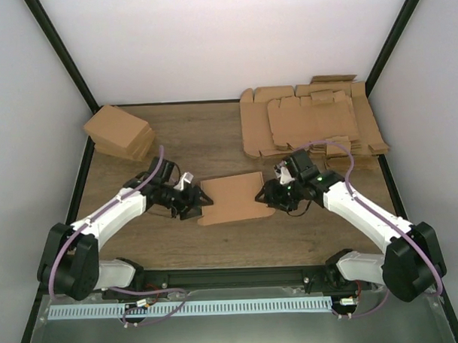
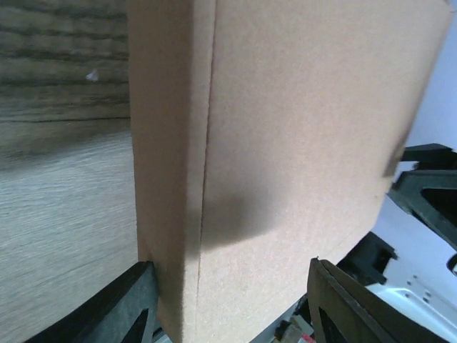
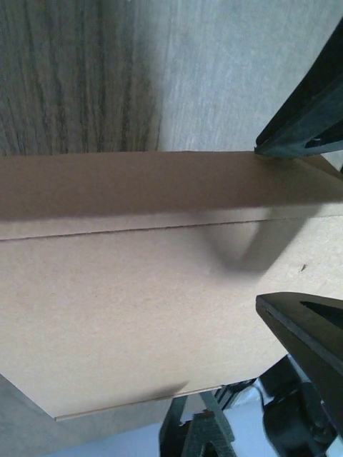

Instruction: Fold the paper box

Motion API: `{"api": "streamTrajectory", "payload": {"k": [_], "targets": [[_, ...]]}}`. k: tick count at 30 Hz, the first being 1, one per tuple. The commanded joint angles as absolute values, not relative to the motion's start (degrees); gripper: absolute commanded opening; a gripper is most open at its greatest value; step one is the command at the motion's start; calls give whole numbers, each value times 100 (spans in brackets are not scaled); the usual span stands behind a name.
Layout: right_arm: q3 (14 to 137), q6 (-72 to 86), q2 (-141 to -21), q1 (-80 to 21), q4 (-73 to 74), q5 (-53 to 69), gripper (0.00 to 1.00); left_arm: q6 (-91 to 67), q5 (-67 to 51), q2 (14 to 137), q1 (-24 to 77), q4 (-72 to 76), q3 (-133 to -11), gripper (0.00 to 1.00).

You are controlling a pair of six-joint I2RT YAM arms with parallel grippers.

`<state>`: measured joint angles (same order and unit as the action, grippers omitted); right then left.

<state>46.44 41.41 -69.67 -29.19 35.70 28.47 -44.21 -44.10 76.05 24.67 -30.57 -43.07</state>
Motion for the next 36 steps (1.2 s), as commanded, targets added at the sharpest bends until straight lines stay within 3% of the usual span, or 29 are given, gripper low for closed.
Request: {"api": "streamTrajectory", "payload": {"k": [1, 8, 19, 27, 32, 36], "targets": [[5191, 5017, -6804, -3007, 3823, 3094, 57, -4788, -5468, 7312, 2388, -2609, -4705, 64], [5434, 5135, -6818, -2795, 3691, 3289, 61, -5002, -5323, 6949, 1904, -2576, -4805, 75], [5817, 4694, -6681, -2191, 3881, 3181, 66, -4686, -5673, 6863, 1360, -2940, -5103, 76], [5462, 4256, -6643, -1960, 3214, 4272, 66, -4488, -5774, 6899, 1205, -3027, -5084, 76], [4938, 2763, -6528, -1965, 3193, 3417, 67, -3019, -4178, 6777, 1219, -4030, -5098, 76], [4031, 1997, -6447, -1968, 2133, 3522, 71, -3123, -3498, 6231, 1481, -2936, -3942, 74]]}}
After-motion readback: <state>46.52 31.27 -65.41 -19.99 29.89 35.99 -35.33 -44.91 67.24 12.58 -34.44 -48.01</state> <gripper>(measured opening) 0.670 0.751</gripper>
